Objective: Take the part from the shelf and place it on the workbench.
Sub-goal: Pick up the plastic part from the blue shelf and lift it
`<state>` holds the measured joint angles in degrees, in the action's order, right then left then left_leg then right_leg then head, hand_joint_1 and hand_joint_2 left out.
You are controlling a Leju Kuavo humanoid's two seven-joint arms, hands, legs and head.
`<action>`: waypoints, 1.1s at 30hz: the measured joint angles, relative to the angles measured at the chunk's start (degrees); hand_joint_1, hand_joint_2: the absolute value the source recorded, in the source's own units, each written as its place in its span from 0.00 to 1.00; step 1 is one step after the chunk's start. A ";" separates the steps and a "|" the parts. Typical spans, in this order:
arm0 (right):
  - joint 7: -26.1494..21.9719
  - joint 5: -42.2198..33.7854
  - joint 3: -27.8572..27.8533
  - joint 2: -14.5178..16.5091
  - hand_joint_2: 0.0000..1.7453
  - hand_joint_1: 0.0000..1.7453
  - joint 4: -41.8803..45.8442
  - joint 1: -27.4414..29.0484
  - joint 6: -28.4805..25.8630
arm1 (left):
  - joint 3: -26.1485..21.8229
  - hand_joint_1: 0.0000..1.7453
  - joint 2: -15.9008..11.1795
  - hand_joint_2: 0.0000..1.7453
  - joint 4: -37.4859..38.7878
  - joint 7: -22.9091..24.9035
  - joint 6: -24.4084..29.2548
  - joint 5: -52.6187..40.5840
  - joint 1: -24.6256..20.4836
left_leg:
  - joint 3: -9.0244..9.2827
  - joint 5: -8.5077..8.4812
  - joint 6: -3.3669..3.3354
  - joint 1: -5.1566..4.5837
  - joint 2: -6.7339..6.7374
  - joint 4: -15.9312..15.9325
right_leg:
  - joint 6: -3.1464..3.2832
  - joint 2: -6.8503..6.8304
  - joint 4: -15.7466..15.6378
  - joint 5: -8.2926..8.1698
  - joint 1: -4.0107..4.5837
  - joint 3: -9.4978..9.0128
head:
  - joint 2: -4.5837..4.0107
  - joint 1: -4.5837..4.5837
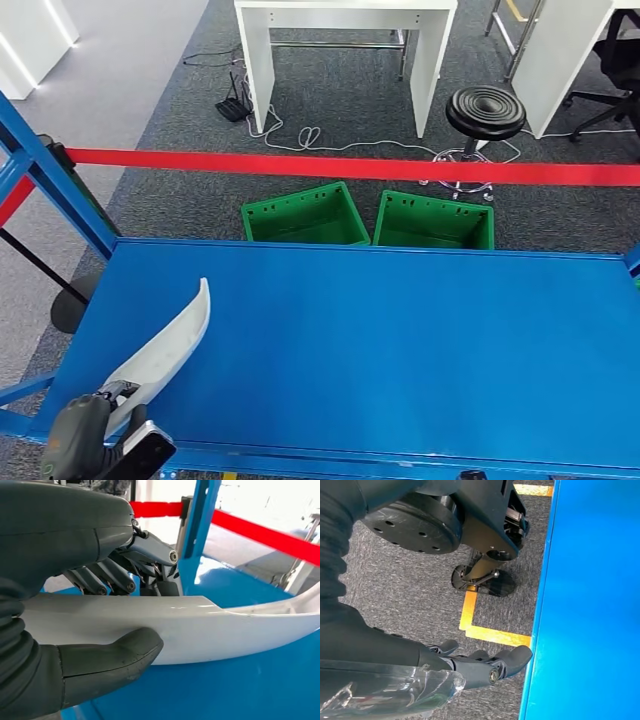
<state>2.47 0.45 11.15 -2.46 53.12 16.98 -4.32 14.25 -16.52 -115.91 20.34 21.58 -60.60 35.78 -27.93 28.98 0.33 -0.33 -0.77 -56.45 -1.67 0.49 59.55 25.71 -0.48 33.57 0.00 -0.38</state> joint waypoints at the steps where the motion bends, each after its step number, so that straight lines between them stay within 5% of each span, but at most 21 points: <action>1: 0.01 0.13 -0.14 -0.01 1.00 0.00 0.20 0.13 0.03 | -0.15 1.00 0.20 1.00 0.00 -0.67 0.43 -0.01 0.03 | 0.00 0.00 0.00 0.00 0.00 0.00 | 0.00 0.00 0.00 0.00 0.00 0.00 | 0.00 0.00; 24: 0.02 0.37 -0.77 -0.04 1.00 0.00 1.64 1.07 0.27 | -1.07 1.00 1.77 1.00 0.00 -3.80 2.20 0.71 0.31 | -0.01 0.02 -0.03 0.00 0.00 0.00 | -0.01 0.01 -0.13 0.00 0.00 -0.04 | 0.00 -0.01; 33: -4.37 1.74 -1.68 -0.03 1.00 0.00 1.64 1.12 0.78 | -1.21 1.00 3.21 1.00 0.00 -10.12 5.04 4.10 0.70 | -0.01 0.07 -0.11 -0.03 0.00 -0.01 | -0.13 0.02 -0.25 -0.09 -0.05 -0.09 | 0.00 -0.01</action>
<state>-1.90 2.19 9.48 -2.49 54.76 18.10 -3.55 13.04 -13.32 -115.91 10.22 26.62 -56.50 36.48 -27.94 29.05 0.22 -0.37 -0.76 -56.45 -1.81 0.50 59.30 25.62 -0.52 33.49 0.00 -0.39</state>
